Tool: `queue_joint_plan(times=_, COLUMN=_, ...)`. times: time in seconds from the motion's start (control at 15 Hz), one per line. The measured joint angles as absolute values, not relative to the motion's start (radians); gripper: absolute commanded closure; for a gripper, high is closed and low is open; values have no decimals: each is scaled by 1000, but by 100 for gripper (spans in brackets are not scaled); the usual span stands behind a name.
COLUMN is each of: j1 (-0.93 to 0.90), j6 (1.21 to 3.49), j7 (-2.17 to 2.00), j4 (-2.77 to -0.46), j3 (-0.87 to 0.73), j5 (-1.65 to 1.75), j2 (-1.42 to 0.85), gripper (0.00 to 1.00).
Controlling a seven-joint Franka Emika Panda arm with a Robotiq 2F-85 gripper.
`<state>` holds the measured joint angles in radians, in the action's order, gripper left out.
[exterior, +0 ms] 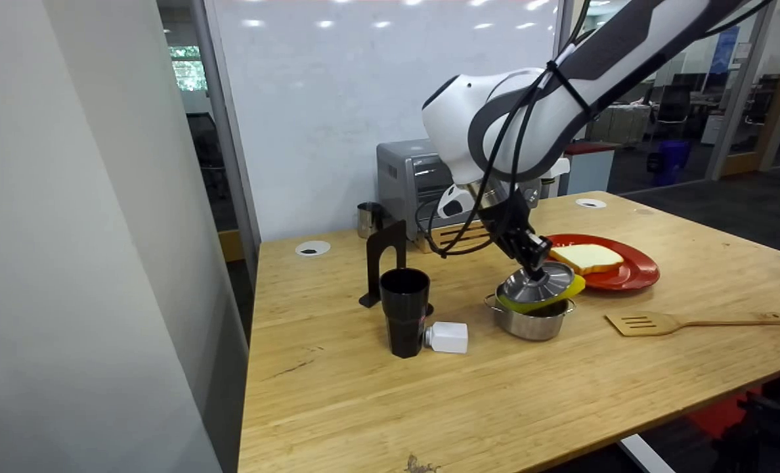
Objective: Take the banana toy from the red plate, place it in the pot, and then cover the pot with the lid
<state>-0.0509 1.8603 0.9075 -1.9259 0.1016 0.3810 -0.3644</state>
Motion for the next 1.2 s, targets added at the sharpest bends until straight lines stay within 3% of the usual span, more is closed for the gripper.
queue_joint_plan(times=1.07, j1=-93, j6=1898, j7=907, j4=-1937, j3=103, j5=431, j2=-367, gripper=99)
queue_joint_plan(times=1.13, j1=-94, j6=1898, j7=907, j4=-1937, j3=103, j5=432, j2=-368, gripper=76)
queue_joint_plan(times=1.2, j1=-95, j6=1899, j7=907, j4=-1937, j3=103, j5=433, j2=-368, gripper=71)
